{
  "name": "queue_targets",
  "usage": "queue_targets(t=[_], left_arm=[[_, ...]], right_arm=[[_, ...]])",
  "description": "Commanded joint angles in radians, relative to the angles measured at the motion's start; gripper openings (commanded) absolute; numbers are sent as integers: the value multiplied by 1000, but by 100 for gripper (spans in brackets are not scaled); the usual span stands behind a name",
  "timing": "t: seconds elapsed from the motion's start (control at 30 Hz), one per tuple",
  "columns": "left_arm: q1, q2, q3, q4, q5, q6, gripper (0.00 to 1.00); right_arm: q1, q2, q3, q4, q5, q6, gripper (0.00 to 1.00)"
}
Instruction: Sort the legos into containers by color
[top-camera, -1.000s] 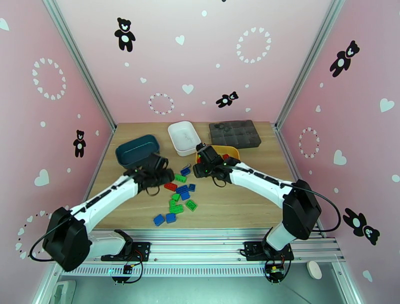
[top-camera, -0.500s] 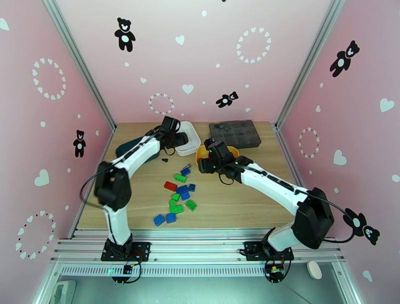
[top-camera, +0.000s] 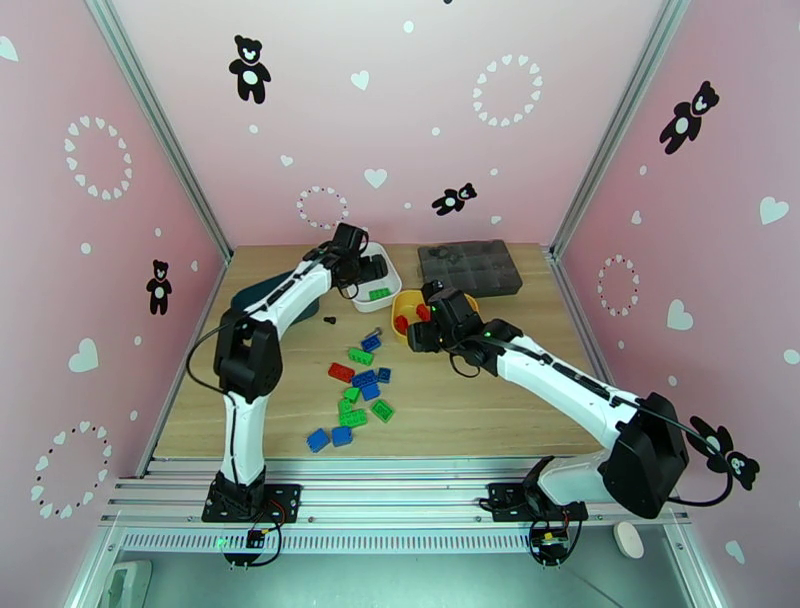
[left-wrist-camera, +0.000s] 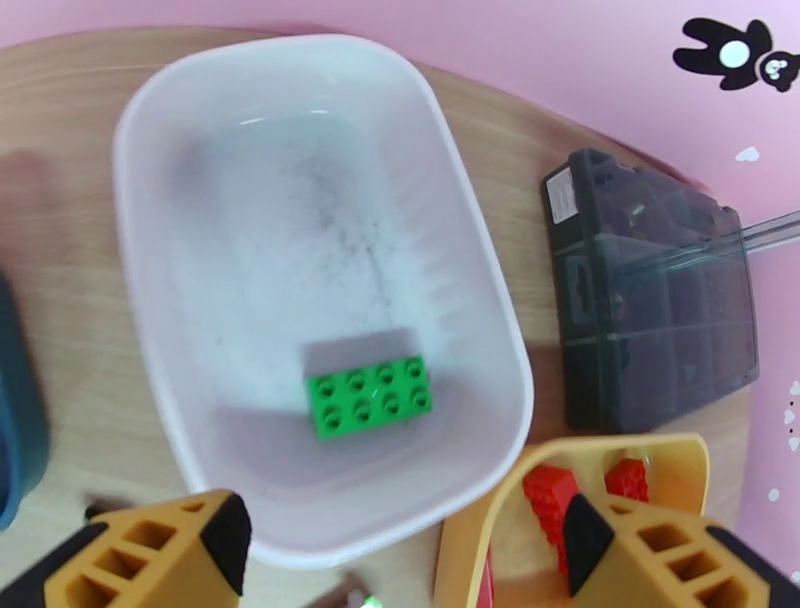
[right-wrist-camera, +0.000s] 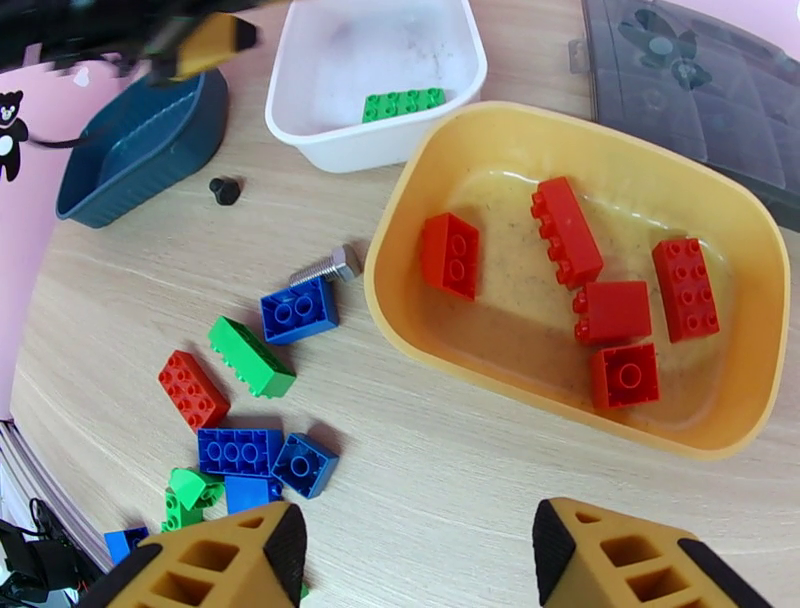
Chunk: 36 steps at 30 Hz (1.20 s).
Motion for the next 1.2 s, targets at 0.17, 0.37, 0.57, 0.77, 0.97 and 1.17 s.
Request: queue_targets(t=[0.17,0.37,0.57,0.77,0.97,1.17], left_arm=[[-49,-305,-338,6,-133,14,85],[-100,-481,-623,36,-149,-5,83],[-173,-600,-841,111,-116,-11,86],[-192,-553,-872,165,-101,69,92],[-195,-429,-827,188,-89,138,92],[-195,-354,-784,215,-82,166,92]], right_arm=[[7,14,-23,30,-36,-8,68],[36,56,-25,46,-38,0,69],[82,101,-29,61,-33,19,68],[107,111,-52,81,-35,45,69],[108,57,-116,81,-10,61,71],[108,-12,-179,71,12,75,74]])
